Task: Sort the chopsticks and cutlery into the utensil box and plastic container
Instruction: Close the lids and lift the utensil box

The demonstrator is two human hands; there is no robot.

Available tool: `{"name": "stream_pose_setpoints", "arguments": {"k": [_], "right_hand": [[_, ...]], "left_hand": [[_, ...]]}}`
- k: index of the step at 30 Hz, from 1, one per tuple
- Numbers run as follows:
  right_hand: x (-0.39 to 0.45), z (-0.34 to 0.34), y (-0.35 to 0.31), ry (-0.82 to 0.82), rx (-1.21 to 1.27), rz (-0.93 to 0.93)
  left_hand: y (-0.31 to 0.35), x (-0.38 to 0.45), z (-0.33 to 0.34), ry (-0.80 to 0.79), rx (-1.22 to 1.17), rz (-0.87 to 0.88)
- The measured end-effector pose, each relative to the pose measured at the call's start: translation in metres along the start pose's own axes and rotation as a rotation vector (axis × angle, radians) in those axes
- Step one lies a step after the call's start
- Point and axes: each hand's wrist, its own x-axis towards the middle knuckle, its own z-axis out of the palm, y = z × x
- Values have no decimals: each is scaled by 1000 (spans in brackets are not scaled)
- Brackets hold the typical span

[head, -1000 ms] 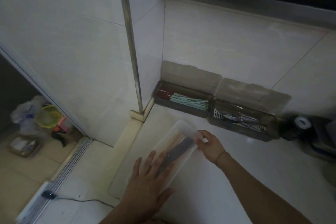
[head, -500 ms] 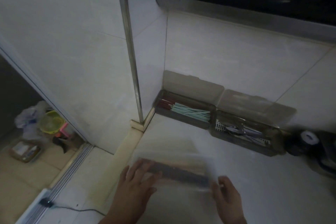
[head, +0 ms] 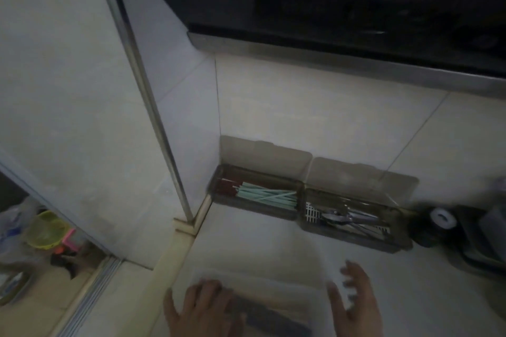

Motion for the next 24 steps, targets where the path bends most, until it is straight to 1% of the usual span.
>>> {"name": "stream_pose_setpoints", "arguments": {"k": [1, 2, 3, 5, 6, 7, 8, 9, 11, 13, 15, 18, 19, 20, 22, 24], "right_hand": [[23, 3, -29, 10, -40, -115], [46, 7, -34, 17, -113, -193], [72, 11, -51, -73, -162, -220], [122, 31, -77, -143, -283, -320], [140, 39, -89, -172, -321, -366], [159, 45, -102, -238, -366, -382], [175, 50, -117, -288, -414, -420], [189, 56, -129, -354, -471, -428], [211, 68, -146, -413, -589, -437], [220, 77, -156, -398, -650, -459], [221, 88, -161, -329, -704, -477], [216, 101, -161, -250, -858, -416], [216, 103, -160, -210, -896, -435], [214, 104, -158, -176, -905, -478], [207, 105, -149, -141, -837, -595], [192, 107, -130, -180, -734, -693]], "left_hand": [[12, -4, 13, -147, -260, -139], [23, 2, 17, -258, -348, -250], [27, 0, 26, -217, -266, -168], [19, 8, 35, -191, -211, -121], [17, 15, 32, -194, -232, -171], [15, 20, 34, -160, -226, -186], [18, 19, 35, -173, -237, -202], [21, 15, 36, -194, -262, -210], [22, 13, 40, -134, -261, -186], [20, 14, 45, -80, -232, -176], [17, 15, 45, -57, -222, -153], [17, 14, 48, -21, -198, -152], [18, 14, 47, -14, -190, -156], [19, 14, 47, -3, -184, -152], [19, 14, 46, 11, -183, -151], [19, 13, 48, 21, -185, -155]]}}
